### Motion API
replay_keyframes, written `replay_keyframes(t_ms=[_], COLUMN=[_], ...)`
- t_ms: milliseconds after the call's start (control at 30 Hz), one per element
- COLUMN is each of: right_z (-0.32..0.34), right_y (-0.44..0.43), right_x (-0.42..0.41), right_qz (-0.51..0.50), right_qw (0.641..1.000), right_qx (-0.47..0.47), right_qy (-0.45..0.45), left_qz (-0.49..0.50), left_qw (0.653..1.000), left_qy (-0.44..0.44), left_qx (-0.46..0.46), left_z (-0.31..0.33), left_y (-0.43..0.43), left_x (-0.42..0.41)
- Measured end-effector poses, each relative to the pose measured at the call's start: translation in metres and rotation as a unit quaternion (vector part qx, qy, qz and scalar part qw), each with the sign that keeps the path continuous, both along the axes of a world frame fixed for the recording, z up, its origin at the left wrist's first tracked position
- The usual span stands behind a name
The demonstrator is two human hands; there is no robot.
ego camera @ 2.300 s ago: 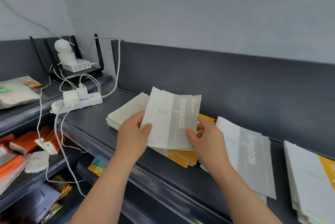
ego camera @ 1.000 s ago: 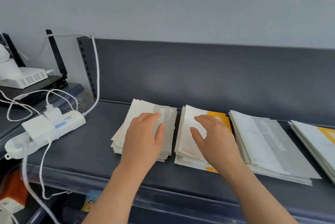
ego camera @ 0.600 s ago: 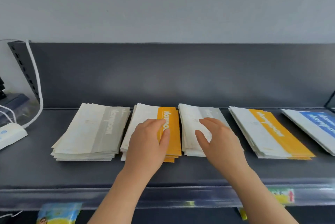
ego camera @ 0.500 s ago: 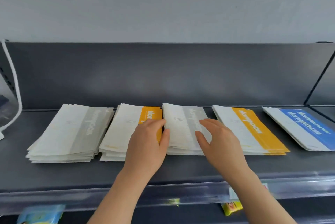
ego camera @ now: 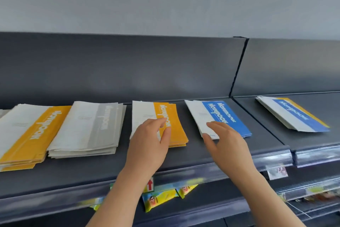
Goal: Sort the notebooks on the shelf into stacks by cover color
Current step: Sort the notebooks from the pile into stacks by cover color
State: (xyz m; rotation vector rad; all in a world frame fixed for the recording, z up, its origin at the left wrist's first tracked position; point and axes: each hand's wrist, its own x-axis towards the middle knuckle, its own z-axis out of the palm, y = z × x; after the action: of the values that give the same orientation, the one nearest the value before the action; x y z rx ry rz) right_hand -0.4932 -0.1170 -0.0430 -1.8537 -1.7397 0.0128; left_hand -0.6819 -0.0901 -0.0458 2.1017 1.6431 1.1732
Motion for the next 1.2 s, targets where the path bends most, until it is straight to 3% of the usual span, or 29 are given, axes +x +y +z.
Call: replay_keyframes(t_ms=[667, 1000, 1100, 1200], right_z=[0.000, -0.020, -0.031, -0.036], right_y=[0.039, 0.068, 0.077, 0.079], right_x=[0.193, 0.338, 0.371, 0.381], right_qz=[-0.131, -0.173, -0.135, -0.048], right_qw=[0.991, 0.981, 0.983, 0.994], right_qx=[-0.018, -0.087, -0.114, -0.080], right_qy=[0.010, -0.030, -0.056, -0.060], left_qz=[-0.120, -0.134, -0.128, -0.104], left_qw=[0.990, 0.981, 0.971, 0.964], left_qy=[0.027, -0.029, -0.053, -0.088], left_qx=[-0.062, -0.140, -0.197, -0.227], left_z=[0.002, -0.015, -0.016, -0.019], left_y=[0.077, 0.079, 0.080, 0.085], left_x=[0.191, 0.317, 0.356, 0.386])
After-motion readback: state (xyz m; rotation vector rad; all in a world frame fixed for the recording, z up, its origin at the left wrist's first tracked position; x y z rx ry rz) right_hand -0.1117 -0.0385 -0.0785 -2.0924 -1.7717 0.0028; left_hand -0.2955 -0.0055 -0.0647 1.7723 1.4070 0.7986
